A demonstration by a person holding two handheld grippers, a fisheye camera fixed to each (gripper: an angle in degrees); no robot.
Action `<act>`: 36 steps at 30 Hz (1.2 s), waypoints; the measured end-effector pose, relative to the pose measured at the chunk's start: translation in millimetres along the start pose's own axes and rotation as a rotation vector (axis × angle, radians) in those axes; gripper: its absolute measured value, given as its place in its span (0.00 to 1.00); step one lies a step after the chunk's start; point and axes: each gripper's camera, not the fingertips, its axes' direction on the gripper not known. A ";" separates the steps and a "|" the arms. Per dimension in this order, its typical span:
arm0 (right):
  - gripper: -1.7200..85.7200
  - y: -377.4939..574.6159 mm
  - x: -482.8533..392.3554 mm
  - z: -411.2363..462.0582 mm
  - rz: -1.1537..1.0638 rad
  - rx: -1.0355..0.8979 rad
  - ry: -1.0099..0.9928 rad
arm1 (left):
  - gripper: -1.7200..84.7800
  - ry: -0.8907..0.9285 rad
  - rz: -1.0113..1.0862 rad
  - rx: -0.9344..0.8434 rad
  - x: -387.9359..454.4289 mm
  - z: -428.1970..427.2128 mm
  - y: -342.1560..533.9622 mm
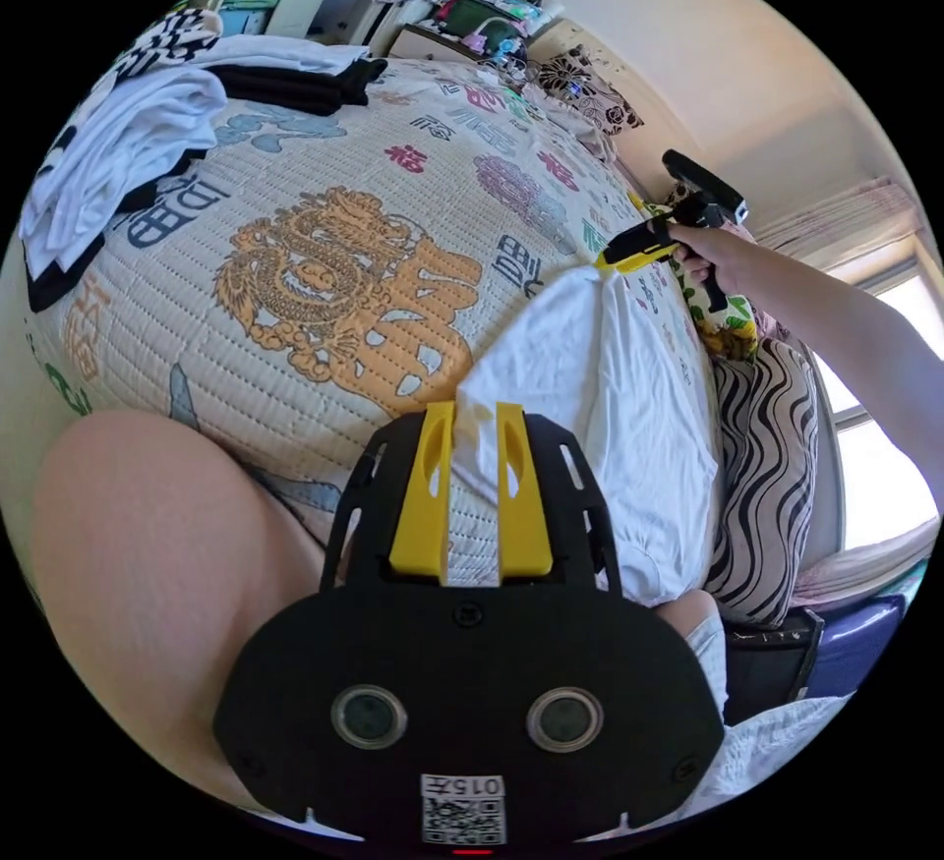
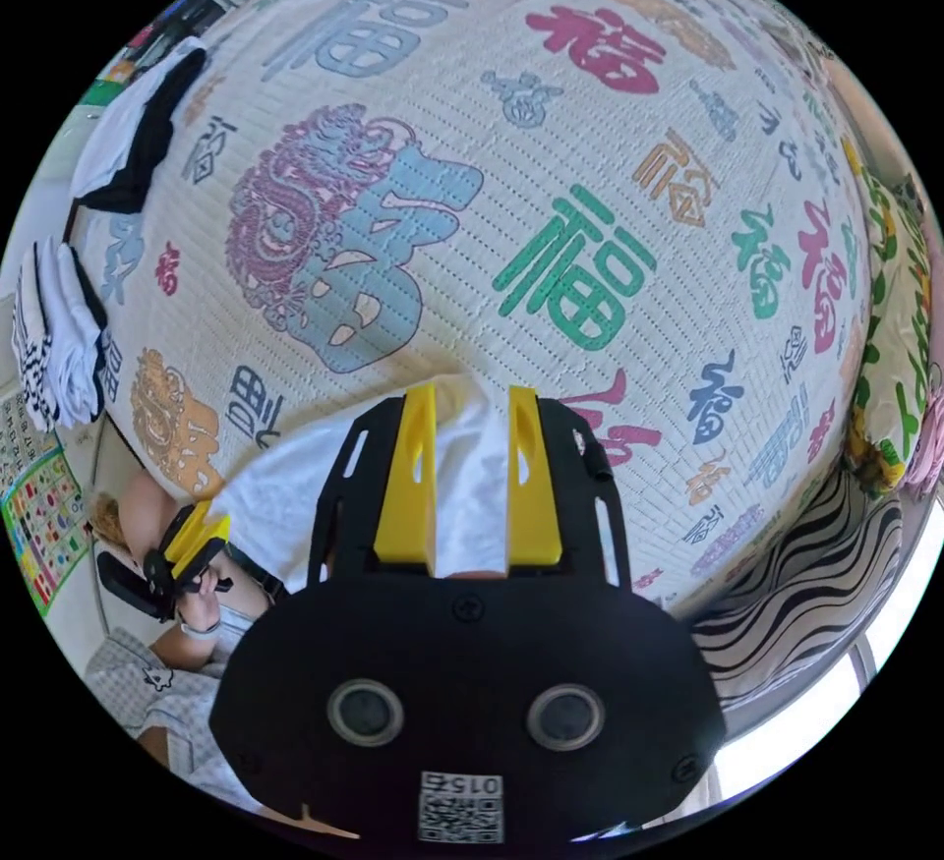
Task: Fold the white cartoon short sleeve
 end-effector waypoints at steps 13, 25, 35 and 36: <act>0.01 -63.0 -33.8 1.9 -0.068 -0.072 0.146 | 0.01 0.254 -0.112 0.113 -43.8 -41.6 -5.9; 0.01 -31.9 -29.2 -26.7 -0.167 0.151 -0.054 | 0.01 0.248 0.030 0.269 -36.4 -97.6 28.6; 0.01 185.3 160.7 32.0 -0.178 0.353 -0.345 | 0.01 0.205 0.623 0.148 162.4 -35.7 148.4; 0.01 200.7 174.0 39.0 -0.172 0.362 -0.355 | 0.01 0.210 0.655 0.132 174.3 -27.3 157.2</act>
